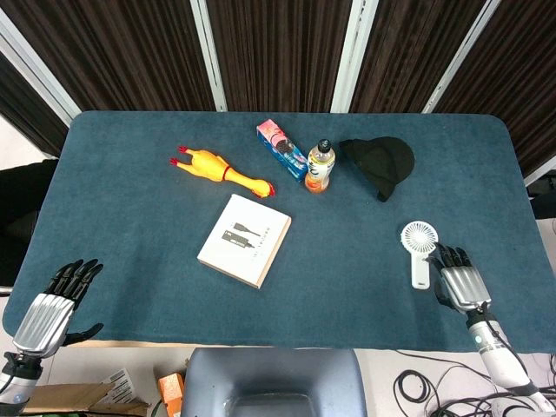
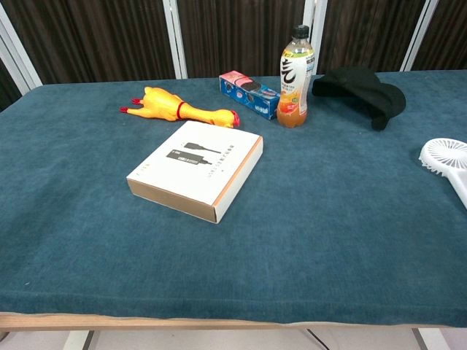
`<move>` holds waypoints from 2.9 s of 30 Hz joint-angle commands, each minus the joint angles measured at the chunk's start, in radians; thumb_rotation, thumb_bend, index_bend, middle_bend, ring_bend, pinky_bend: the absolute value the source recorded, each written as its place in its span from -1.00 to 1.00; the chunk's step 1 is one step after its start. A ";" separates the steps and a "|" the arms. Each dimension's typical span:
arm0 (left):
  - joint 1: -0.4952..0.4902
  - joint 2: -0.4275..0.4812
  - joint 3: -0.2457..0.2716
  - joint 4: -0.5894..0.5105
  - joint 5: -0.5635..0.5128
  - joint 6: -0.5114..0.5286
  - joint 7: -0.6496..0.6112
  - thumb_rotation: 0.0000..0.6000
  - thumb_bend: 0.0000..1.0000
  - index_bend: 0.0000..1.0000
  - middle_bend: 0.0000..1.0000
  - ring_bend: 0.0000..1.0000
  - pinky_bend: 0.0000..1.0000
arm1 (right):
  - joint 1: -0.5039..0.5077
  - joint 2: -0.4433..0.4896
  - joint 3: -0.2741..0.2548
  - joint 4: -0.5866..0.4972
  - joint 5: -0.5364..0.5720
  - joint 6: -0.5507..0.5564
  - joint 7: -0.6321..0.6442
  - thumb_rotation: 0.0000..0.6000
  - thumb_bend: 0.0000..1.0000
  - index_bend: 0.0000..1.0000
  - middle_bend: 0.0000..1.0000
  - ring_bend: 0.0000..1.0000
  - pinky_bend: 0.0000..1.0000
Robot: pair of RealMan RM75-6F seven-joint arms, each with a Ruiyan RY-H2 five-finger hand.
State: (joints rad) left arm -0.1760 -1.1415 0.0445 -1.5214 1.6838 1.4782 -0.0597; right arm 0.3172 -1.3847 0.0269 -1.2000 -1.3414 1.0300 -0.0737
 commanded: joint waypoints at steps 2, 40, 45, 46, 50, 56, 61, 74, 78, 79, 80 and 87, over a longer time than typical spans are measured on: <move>0.000 -0.001 0.000 0.000 0.000 -0.001 0.001 1.00 -0.94 -1.00 -0.86 -0.96 -0.78 | 0.000 0.000 0.001 0.002 0.001 -0.001 0.002 1.00 0.10 -0.52 -1.00 -1.00 -1.00; -0.004 0.003 -0.002 0.002 -0.006 -0.007 -0.008 1.00 -0.94 -1.00 -0.86 -0.96 -0.78 | 0.012 -0.016 0.002 0.015 0.013 -0.028 -0.015 1.00 0.10 -0.53 -1.00 -1.00 -1.00; -0.004 0.003 -0.002 0.002 -0.006 -0.008 -0.007 1.00 -0.94 -1.00 -0.86 -0.96 -0.78 | 0.012 -0.016 0.000 0.015 0.013 -0.030 -0.015 1.00 0.10 -0.53 -1.00 -1.00 -1.00; -0.004 0.002 -0.003 0.002 -0.006 -0.008 -0.007 1.00 -0.94 -1.00 -0.86 -0.96 -0.78 | 0.013 -0.016 -0.001 0.015 0.014 -0.032 -0.015 1.00 0.10 -0.53 -1.00 -1.00 -1.00; -0.004 0.003 -0.003 0.001 -0.006 -0.007 -0.007 1.00 -0.94 -1.00 -0.86 -0.96 -0.78 | 0.016 -0.019 -0.005 0.019 0.017 -0.046 -0.021 1.00 0.10 -0.51 -1.00 -1.00 -1.00; -0.003 0.003 -0.003 0.002 -0.005 -0.003 -0.009 1.00 -0.94 -1.00 -0.86 -0.96 -0.78 | 0.014 -0.017 -0.003 0.015 0.014 -0.036 -0.018 1.00 0.10 -0.51 -1.00 -1.00 -1.00; -0.003 0.002 -0.002 0.002 -0.004 -0.003 -0.008 1.00 -0.94 -1.00 -0.86 -0.96 -0.78 | 0.009 -0.011 -0.003 0.008 0.003 -0.016 -0.009 1.00 0.10 -0.52 -1.00 -1.00 -1.00; -0.003 0.002 -0.003 0.002 -0.004 -0.004 -0.007 1.00 -0.94 -1.00 -0.86 -0.96 -0.78 | 0.007 -0.009 -0.003 0.007 -0.002 -0.009 -0.005 1.00 0.10 -0.53 -1.00 -1.00 -1.00; -0.003 0.002 -0.002 0.002 -0.002 -0.004 -0.006 1.00 -0.94 -1.00 -0.86 -0.96 -0.78 | -0.001 -0.002 0.000 -0.005 -0.017 0.025 0.007 1.00 0.10 -0.61 -1.00 -1.00 -1.00; -0.003 0.001 -0.002 0.002 -0.002 -0.004 -0.006 1.00 -0.94 -1.00 -0.86 -0.96 -0.77 | -0.006 0.004 0.001 -0.010 -0.027 0.043 0.017 1.00 0.10 -0.65 -1.00 -1.00 -1.00; -0.003 0.001 -0.001 0.002 -0.002 -0.004 -0.005 1.00 -0.94 -1.00 -0.86 -0.96 -0.77 | -0.010 0.009 0.002 -0.015 -0.033 0.058 0.023 1.00 0.10 -0.71 -1.00 -1.00 -1.00; -0.001 0.001 -0.002 0.001 -0.003 -0.001 -0.003 1.00 -0.94 -1.00 -0.86 -0.96 -0.77 | -0.055 0.064 0.009 -0.084 -0.073 0.183 0.059 1.00 0.10 -0.99 -1.00 -1.00 -1.00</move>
State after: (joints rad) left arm -0.1770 -1.1404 0.0426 -1.5204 1.6803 1.4776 -0.0624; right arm 0.2808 -1.3427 0.0329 -1.2563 -1.3990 1.1758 -0.0258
